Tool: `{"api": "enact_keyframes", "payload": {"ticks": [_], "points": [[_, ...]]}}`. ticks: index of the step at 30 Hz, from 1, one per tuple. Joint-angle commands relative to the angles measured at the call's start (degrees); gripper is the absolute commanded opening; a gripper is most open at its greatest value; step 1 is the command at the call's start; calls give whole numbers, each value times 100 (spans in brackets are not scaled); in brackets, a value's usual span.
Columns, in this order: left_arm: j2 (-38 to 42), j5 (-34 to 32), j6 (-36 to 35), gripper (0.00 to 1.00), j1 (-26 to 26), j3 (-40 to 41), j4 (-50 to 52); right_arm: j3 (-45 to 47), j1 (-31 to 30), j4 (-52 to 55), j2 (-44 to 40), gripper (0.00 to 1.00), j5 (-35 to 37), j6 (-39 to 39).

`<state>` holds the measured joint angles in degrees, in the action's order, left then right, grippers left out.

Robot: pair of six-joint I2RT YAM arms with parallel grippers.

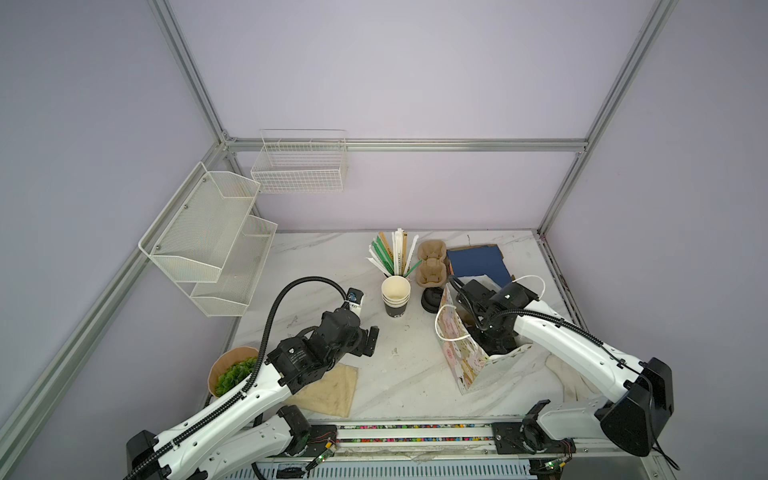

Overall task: Pack a coffee takeout order
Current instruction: Place the coffee cup in the cup tray.

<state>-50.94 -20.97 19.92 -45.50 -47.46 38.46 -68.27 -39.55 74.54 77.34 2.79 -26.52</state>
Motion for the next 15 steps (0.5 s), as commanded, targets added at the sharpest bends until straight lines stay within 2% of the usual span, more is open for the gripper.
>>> {"api": "enact_keyframes", "payload": {"ticks": [1, 5, 12, 15], "points": [[53, 61, -35, 100, 23, -505, -114, 83, -35, -73, -97, 53, 38, -124], [49, 66, -41, 100, 24, -503, -110, 152, -53, -177, -102, 53, 47, -138], [49, 56, -41, 100, 25, -506, -103, 837, -62, -536, -127, 53, 42, -143], [32, 67, -39, 100, 23, -501, -102, 748, -65, -453, -134, 53, 87, -162]]}}
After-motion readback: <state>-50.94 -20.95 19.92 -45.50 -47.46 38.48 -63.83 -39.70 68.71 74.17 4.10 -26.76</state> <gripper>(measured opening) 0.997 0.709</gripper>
